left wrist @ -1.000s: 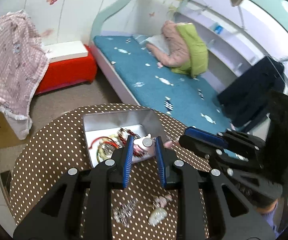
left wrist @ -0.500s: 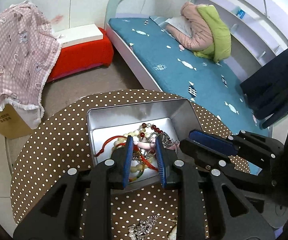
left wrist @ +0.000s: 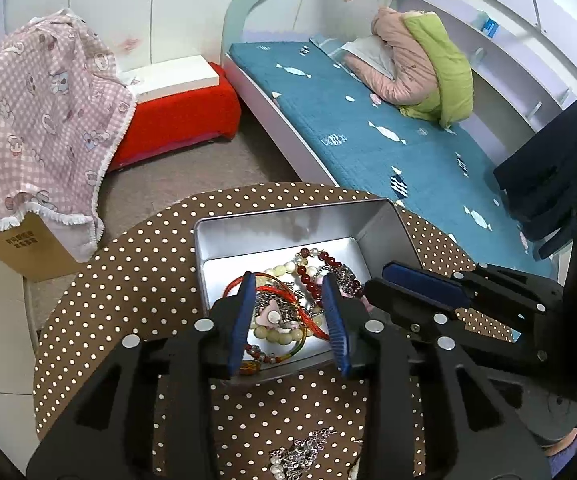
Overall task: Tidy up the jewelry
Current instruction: 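Carry the heart pendant and pink charm into the box and open both tools, then move both tools back from the box to the jewelry pile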
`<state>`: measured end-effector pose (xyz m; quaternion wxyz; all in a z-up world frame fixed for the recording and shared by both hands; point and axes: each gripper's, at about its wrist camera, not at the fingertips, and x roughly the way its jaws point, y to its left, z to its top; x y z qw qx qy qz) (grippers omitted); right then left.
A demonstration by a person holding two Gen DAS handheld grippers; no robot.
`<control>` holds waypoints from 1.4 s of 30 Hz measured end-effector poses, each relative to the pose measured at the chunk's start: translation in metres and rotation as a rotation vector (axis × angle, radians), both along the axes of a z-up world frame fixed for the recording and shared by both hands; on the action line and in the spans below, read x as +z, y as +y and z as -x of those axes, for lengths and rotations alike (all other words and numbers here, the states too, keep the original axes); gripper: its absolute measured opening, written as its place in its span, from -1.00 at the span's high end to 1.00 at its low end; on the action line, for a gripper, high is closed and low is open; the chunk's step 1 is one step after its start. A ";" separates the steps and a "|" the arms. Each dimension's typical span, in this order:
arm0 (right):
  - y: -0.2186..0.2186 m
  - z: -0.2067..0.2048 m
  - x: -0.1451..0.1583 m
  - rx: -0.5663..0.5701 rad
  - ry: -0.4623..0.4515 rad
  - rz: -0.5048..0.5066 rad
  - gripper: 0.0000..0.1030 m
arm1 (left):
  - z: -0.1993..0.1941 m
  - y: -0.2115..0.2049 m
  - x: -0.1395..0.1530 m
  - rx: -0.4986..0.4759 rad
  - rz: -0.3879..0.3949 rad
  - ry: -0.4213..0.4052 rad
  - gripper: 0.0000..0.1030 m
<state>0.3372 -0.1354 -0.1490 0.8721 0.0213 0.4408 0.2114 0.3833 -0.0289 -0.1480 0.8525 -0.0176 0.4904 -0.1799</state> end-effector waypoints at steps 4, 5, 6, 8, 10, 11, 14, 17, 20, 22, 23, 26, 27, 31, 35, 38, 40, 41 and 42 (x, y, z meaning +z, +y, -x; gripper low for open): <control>-0.008 0.011 0.014 -0.009 -0.052 -0.013 0.44 | 0.010 0.009 0.016 0.019 0.026 -0.047 -0.05; -0.011 0.016 0.020 -0.013 -0.064 -0.023 0.34 | 0.014 0.011 0.022 0.021 0.041 -0.059 -0.11; -0.013 0.019 0.023 -0.014 -0.073 -0.027 0.30 | 0.017 0.013 0.026 0.021 0.051 -0.068 -0.16; -0.017 0.031 0.035 -0.013 -0.107 -0.024 0.24 | 0.031 0.018 0.041 0.030 0.063 -0.113 -0.49; -0.020 0.044 0.044 -0.013 -0.138 -0.014 0.17 | 0.049 0.020 0.054 0.027 0.065 -0.167 -0.60; -0.022 0.053 0.048 -0.008 -0.154 -0.009 0.12 | 0.057 0.020 0.058 0.019 0.059 -0.186 -0.60; -0.028 0.079 0.050 0.006 -0.179 0.013 0.04 | 0.087 0.022 0.063 0.007 0.032 -0.236 -0.67; -0.035 0.102 0.041 0.002 -0.176 0.035 -0.01 | 0.120 0.022 0.053 -0.016 0.022 -0.261 -0.67; -0.042 0.122 0.025 -0.021 -0.147 0.053 -0.03 | 0.144 0.014 0.031 -0.052 0.017 -0.246 -0.67; -0.044 0.136 0.012 -0.038 -0.130 0.067 -0.03 | 0.158 0.006 0.011 -0.073 0.000 -0.226 -0.67; -0.045 0.142 0.007 -0.049 -0.123 0.065 -0.03 | 0.161 0.003 0.003 -0.072 -0.002 -0.219 -0.67; -0.046 0.154 -0.006 -0.067 -0.113 0.087 -0.10 | 0.172 -0.004 -0.019 -0.080 0.013 -0.186 -0.67; -0.047 0.159 -0.010 -0.070 -0.109 0.090 -0.11 | 0.175 -0.006 -0.024 -0.080 0.019 -0.179 -0.67; -0.055 0.170 -0.022 -0.078 -0.082 0.059 -0.12 | 0.183 -0.019 -0.046 -0.087 0.001 -0.146 -0.58; -0.064 0.173 -0.030 -0.089 -0.053 0.019 -0.14 | 0.188 -0.034 -0.055 -0.108 -0.033 -0.153 -0.36; -0.069 0.173 -0.033 -0.099 -0.039 0.002 -0.17 | 0.188 -0.049 -0.062 -0.144 -0.094 -0.159 -0.10; -0.071 0.172 -0.034 -0.107 -0.032 -0.005 -0.20 | 0.188 -0.055 -0.066 -0.161 -0.107 -0.154 0.04; -0.072 0.171 -0.033 -0.111 -0.034 -0.005 -0.22 | 0.189 -0.057 -0.067 -0.163 -0.121 -0.164 0.07; -0.072 0.170 -0.034 -0.113 -0.033 -0.006 -0.22 | 0.189 -0.059 -0.068 -0.167 -0.138 -0.169 0.10</control>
